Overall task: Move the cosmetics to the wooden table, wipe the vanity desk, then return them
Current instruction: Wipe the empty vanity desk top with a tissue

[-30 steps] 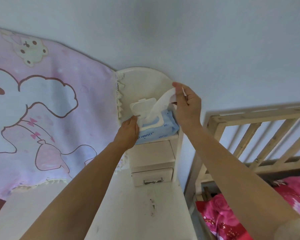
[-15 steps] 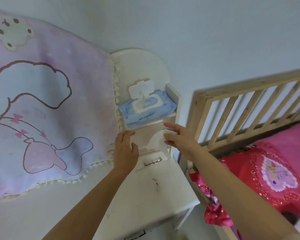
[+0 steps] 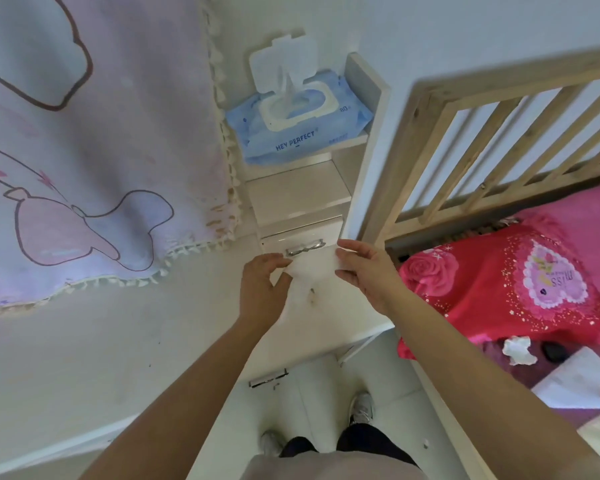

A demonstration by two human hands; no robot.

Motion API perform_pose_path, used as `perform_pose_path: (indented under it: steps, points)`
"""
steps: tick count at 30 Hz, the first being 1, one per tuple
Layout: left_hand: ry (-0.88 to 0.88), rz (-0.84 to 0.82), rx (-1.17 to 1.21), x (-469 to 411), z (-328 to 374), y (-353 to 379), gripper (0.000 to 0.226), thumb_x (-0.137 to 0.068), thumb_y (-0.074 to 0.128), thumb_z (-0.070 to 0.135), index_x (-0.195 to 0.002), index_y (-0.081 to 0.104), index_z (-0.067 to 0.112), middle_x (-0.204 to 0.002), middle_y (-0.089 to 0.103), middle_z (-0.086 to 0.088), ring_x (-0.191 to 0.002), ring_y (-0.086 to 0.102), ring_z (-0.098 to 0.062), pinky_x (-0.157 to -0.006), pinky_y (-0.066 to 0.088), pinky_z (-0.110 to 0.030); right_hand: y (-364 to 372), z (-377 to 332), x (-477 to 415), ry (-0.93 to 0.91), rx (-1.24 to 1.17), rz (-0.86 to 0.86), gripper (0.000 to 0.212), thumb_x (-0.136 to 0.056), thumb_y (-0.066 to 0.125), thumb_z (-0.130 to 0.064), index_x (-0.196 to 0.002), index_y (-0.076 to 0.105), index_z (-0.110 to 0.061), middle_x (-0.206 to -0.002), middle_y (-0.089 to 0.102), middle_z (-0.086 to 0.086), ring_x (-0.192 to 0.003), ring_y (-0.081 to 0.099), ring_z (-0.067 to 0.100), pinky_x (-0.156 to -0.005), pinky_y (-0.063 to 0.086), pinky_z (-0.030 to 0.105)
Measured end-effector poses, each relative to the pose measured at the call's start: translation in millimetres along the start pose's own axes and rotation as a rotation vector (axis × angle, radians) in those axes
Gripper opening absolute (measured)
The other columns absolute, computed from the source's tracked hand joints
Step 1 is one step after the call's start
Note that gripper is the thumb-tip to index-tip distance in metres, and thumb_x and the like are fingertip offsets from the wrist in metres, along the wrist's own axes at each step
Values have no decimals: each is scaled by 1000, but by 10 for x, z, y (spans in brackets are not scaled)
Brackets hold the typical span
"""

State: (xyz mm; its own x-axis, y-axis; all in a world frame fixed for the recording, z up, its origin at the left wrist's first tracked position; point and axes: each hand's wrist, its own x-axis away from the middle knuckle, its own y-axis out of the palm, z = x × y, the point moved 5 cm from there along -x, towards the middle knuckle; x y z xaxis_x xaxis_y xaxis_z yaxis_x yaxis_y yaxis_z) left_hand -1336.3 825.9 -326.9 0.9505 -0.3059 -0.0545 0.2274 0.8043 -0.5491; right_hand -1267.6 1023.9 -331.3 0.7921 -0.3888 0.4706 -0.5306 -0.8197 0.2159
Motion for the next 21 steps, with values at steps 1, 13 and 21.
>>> perform_pose_path:
  steps: [1,13,21]
  points:
    - [-55,-43,57,-16,45,16,10,-88,68,20,-91,71,29,-101,66,16,-100,59,-9,-86,46,-29,-91,70,-42,12,13,67,21,-91,69,-13,-111,67,-14,-101,64,10,-77,62,14,-71,55,23]
    - [-351,-236,135,-48,132,442,5,-86,72,27,-86,73,22,-77,73,0,-72,69,-23,-71,58,-39,-393,970,-159,266,278,-170,98,-71,64,-4,-153,17,-28,-142,44,1,-122,47,18,-107,42,40]
    - [-559,-176,240,-45,-220,677,6,-84,75,26,-87,74,21,-81,73,-5,-68,65,-19,-65,55,-32,-543,1211,-233,416,-51,-245,13,-97,61,-23,-105,62,-14,-93,73,3,-100,68,18,-104,43,39]
